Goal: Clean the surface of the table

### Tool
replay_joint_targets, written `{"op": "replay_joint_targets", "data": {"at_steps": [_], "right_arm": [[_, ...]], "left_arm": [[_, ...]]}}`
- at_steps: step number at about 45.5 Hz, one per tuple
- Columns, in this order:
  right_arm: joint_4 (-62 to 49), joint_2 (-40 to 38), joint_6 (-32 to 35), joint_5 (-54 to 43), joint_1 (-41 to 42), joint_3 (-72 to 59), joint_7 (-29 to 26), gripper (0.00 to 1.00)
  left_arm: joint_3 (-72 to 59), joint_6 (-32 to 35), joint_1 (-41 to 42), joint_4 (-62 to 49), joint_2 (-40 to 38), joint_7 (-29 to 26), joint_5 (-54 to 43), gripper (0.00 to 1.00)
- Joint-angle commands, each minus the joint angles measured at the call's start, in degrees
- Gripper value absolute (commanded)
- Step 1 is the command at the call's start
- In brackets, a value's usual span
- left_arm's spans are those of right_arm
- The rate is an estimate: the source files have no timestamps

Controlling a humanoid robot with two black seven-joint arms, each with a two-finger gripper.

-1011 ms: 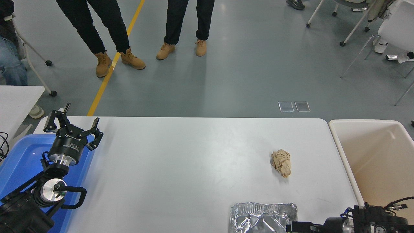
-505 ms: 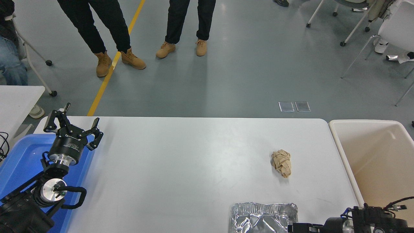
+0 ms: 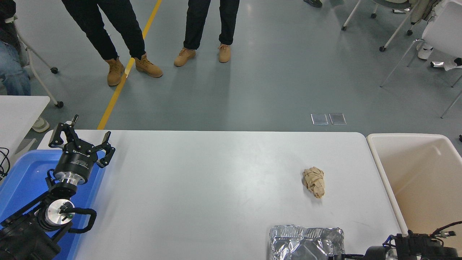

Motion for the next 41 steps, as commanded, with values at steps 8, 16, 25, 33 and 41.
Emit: {"op": "replay_joint_targets", "data": {"at_steps": [8,16,25,33,41], "right_arm": [[-0.03,-0.40,0.19,-0.41,0.24,-0.25,0.47,0.00],[0.15,-1.37,0.36,-0.41,0.50,-0.17,0.47,0.00],[0.58,-2.68,0.45,-0.24,1.82,-0.08,1.70,0.00],[1.46,-4.79,0.63,0.11,4.10,0.01,2.49,0.00],[4.45,-7.78,1.33,0.82,8.23,0.62,2.57,0.00]], "left_arm": [[0.00,0.00,0.00,0.00,0.00,0.00,0.00,0.99],[0.00,0.00,0.00,0.00,0.00,0.00,0.00,0.99],[0.00,0.00,0.00,0.00,0.00,0.00,0.00,0.99],[0.00,0.00,0.00,0.00,0.00,0.00,0.00,0.99],[0.00,0.00,0.00,0.00,0.00,0.00,0.00,0.99]]}}
